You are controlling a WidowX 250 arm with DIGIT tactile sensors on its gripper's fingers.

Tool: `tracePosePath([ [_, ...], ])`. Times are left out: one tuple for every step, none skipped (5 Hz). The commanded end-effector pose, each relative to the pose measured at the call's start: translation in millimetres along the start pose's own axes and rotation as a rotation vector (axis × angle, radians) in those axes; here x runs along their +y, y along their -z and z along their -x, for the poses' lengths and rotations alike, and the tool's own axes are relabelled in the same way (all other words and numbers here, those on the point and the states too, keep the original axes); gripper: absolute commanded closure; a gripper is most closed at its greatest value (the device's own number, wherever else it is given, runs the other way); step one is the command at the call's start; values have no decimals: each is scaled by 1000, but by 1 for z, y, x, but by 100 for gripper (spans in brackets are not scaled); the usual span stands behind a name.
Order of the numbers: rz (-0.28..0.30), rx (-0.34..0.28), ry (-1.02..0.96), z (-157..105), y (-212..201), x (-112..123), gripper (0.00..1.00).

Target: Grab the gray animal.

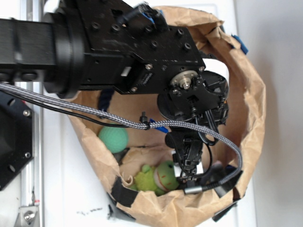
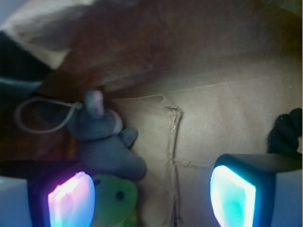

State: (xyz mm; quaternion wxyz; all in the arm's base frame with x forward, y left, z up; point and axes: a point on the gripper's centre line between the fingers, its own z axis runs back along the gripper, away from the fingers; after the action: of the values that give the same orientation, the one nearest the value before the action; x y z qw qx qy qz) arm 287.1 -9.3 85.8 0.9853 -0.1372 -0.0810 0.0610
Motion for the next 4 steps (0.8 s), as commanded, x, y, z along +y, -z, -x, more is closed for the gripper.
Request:
tracePosePath([
  [-36,-29,38,-9,16,-6,0],
  [22,-12,49,-5,9,-22,0],
  [54,4,59,-1,10,-31,0],
  [62,-7,61,0,18,-36,0],
])
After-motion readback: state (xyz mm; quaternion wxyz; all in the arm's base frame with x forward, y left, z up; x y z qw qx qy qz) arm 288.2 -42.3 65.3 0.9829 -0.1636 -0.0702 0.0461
